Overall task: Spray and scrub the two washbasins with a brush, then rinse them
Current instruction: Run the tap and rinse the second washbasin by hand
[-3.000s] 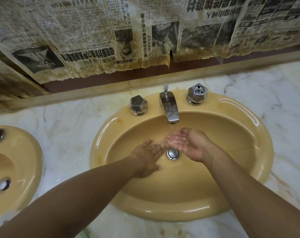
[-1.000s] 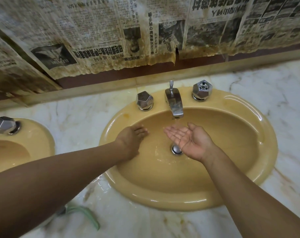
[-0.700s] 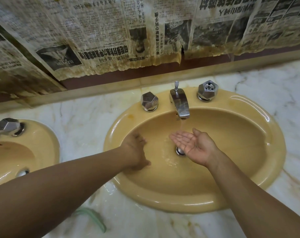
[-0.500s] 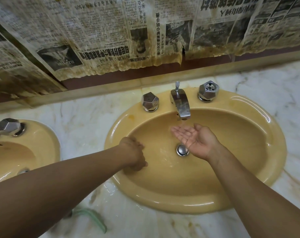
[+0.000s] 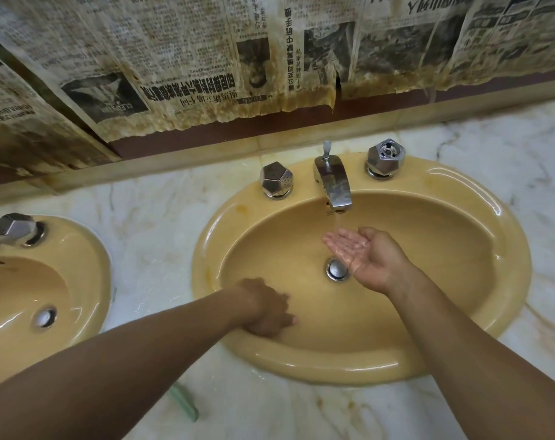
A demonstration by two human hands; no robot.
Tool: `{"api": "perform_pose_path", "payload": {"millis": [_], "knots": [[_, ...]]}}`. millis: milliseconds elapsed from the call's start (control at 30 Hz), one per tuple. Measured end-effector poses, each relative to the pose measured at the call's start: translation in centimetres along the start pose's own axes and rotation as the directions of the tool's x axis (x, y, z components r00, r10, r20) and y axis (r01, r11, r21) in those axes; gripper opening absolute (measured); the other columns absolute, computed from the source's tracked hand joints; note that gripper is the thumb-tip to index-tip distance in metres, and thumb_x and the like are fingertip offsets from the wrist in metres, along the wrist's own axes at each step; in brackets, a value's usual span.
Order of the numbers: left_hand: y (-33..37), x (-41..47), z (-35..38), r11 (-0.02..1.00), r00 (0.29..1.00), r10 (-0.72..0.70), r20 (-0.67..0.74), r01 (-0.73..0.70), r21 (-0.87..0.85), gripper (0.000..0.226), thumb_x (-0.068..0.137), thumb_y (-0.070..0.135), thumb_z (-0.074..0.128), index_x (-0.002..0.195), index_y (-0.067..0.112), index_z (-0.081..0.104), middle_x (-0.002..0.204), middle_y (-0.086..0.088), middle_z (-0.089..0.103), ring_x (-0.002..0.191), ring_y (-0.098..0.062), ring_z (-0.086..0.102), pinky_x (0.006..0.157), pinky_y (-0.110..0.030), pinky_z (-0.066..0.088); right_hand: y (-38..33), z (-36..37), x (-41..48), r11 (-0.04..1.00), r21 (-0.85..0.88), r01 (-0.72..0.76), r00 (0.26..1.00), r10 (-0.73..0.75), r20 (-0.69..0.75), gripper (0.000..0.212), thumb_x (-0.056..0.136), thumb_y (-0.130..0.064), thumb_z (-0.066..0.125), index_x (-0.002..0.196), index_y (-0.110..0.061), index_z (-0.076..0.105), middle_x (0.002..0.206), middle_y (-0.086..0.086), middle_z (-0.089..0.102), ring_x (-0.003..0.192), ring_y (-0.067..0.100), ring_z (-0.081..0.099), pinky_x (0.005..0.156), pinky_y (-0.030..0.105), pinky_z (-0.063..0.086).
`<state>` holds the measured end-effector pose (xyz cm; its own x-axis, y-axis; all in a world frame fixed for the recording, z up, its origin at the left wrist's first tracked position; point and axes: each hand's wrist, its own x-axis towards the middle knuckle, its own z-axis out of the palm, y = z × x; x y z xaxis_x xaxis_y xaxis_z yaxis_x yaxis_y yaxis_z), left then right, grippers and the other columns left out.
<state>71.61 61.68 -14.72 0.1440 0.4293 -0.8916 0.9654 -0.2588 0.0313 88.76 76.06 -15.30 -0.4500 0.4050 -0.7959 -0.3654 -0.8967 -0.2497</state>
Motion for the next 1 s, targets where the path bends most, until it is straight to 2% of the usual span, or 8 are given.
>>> {"api": "perform_pose_path", "payload": {"millis": [167,367,567,667,733,800,900,1000], "knots": [[-2.1,0.4,-2.2,0.971,0.966,-0.211,-0.152,0.225,0.085,0.069,0.109,0.055,0.016,0.164,0.013,0.02,0.173,0.001,0.006,0.158,-0.013,0.009,0.128,-0.041,0.002,0.1,-0.5,-0.4,0.999,0.031,-0.011,0.999,0.01,0.043,0.044,0.11,-0.023,0.037,0.122,0.015,0.057,0.116,0.036,0.067,0.097,0.048,0.071,0.079,0.048,0.062],[2.3,-1.7,-3.4,0.978,0.989,-0.011,0.145,0.041,-0.205,0.058,0.113,0.048,0.015,0.166,0.026,0.012,0.172,0.002,0.013,0.155,-0.026,0.022,0.122,-0.041,0.017,-0.5,-0.2,-0.4,1.0,-0.009,-0.028,0.997,0.029,0.071,0.042,0.109,-0.021,0.038,0.12,0.014,0.058,0.121,0.034,0.065,0.104,0.048,0.069,0.083,0.049,0.061],[-2.2,-0.9,-1.2,0.968,0.984,-0.157,-0.084,0.171,0.184,0.062,0.11,0.051,0.012,0.162,0.021,0.026,0.173,0.004,0.008,0.158,-0.012,0.012,0.127,-0.045,0.001,-1.4,1.1,-0.4,0.999,-0.041,-0.018,0.994,0.023,0.111,0.04,0.108,-0.019,0.038,0.123,0.011,0.06,0.121,0.031,0.067,0.108,0.043,0.069,0.092,0.048,0.057],[-1.3,-0.6,-1.1,0.979,0.984,-0.16,-0.085,0.169,0.111,0.064,0.11,0.051,0.011,0.163,0.018,0.023,0.173,0.001,0.003,0.159,-0.015,0.006,0.127,-0.05,-0.001,-0.9,2.1,-1.2,0.996,-0.083,-0.036,0.989,0.047,0.137,0.041,0.107,-0.017,0.038,0.129,0.013,0.055,0.121,0.033,0.066,0.11,0.044,0.068,0.09,0.048,0.058],[-0.5,-0.8,-0.6,0.994,0.997,-0.073,0.01,0.073,-0.075,0.063,0.11,0.053,0.012,0.164,0.023,0.021,0.173,0.005,0.002,0.159,-0.02,0.008,0.128,-0.05,0.003,0.1,2.8,-2.2,0.987,-0.157,-0.044,0.985,0.069,0.16,0.041,0.108,-0.016,0.037,0.127,0.016,0.055,0.125,0.034,0.063,0.115,0.045,0.065,0.088,0.05,0.057],[0.0,-1.7,0.3,0.959,0.997,-0.011,0.078,0.033,-0.28,0.061,0.108,0.058,0.015,0.164,0.032,0.019,0.172,0.013,0.006,0.158,-0.024,0.013,0.128,-0.046,0.01,1.5,3.6,-3.9,0.925,-0.378,-0.047,0.97,0.132,0.203,0.04,0.109,-0.016,0.039,0.125,0.016,0.056,0.123,0.033,0.065,0.114,0.044,0.066,0.091,0.047,0.057],[-0.1,-4.7,0.5,0.908,0.995,-0.015,0.097,0.054,-0.415,0.058,0.106,0.063,0.021,0.154,0.034,0.039,0.159,0.003,0.043,0.143,-0.026,0.042,0.118,-0.041,0.03,3.4,4.1,-6.5,0.627,-0.779,-0.011,0.942,0.267,0.202,0.041,0.109,-0.019,0.042,0.12,0.015,0.062,0.116,0.03,0.069,0.11,0.039,0.07,0.093,0.04,0.059],[-1.4,-7.5,-0.3,0.896,0.99,-0.046,0.131,0.099,-0.432,0.054,0.108,0.058,0.023,0.138,0.027,0.056,0.131,-0.004,0.063,0.118,-0.024,0.056,0.104,-0.036,0.041,2.9,3.4,-7.1,0.489,-0.871,0.038,0.971,0.187,0.148,0.039,0.108,-0.021,0.046,0.114,0.013,0.065,0.112,0.029,0.071,0.106,0.037,0.071,0.095,0.041,0.058]]}}
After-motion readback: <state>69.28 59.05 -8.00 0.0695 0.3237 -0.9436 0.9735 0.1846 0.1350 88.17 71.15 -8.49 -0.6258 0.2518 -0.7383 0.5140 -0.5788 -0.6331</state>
